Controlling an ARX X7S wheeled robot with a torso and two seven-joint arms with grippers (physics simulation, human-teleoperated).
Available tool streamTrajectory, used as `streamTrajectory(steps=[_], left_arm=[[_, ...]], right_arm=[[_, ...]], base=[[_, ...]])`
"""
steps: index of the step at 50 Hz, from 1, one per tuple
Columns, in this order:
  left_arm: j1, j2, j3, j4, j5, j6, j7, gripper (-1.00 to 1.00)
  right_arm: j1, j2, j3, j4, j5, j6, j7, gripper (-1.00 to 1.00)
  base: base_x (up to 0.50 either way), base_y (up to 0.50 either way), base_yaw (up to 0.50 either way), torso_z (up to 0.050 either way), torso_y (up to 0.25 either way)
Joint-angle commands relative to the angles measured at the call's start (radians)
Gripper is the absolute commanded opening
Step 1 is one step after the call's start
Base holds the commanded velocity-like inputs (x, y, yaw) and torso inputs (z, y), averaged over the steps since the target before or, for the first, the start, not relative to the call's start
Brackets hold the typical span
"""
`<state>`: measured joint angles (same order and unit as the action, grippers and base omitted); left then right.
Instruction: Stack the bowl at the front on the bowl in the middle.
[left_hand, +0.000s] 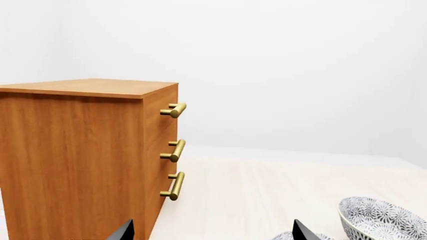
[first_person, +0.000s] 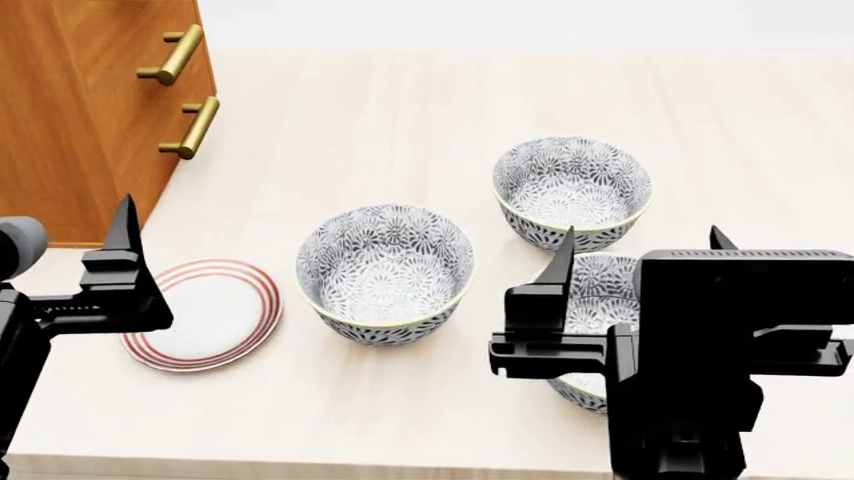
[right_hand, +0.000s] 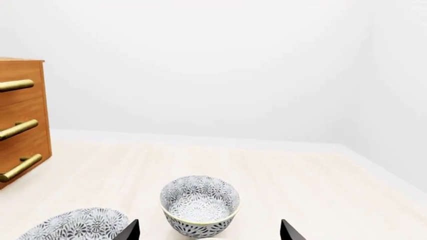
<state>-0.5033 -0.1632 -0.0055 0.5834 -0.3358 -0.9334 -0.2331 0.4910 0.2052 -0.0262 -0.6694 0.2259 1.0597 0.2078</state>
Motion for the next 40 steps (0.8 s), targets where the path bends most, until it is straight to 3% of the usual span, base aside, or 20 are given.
streamTrajectory(steps=[1,8,10,40], left_arm=[[-0.004,-0.004,0.005,-0.006,-0.008,0.002,-0.008,1.0],[-0.002,-0.008,0.008,0.0,-0.012,0.0,-0.013,1.0],[-0.003,-0.01,0.011,0.003,-0.013,-0.002,-0.014,1.0],[0.004,-0.032,0.034,0.015,-0.02,0.011,-0.029,1.0]], right_arm=[[0.004,-0.001,-0.002,0.014,-0.001,-0.004,0.012,1.0],[-0.002,-0.001,-0.005,0.0,0.004,-0.014,0.014,1.0],[0.027,-0.003,0.006,-0.005,0.027,0.042,0.005,1.0],[0.037,0.013,-0.009,-0.025,0.05,0.068,0.008,1.0]], base=[[0.0,0.0,0.0,0.0,0.0],[0.0,0.0,0.0,0.0,0.0],[0.47,0.0,0.0,0.0,0.0],[0.5,0.0,0.0,0.0,0.001]])
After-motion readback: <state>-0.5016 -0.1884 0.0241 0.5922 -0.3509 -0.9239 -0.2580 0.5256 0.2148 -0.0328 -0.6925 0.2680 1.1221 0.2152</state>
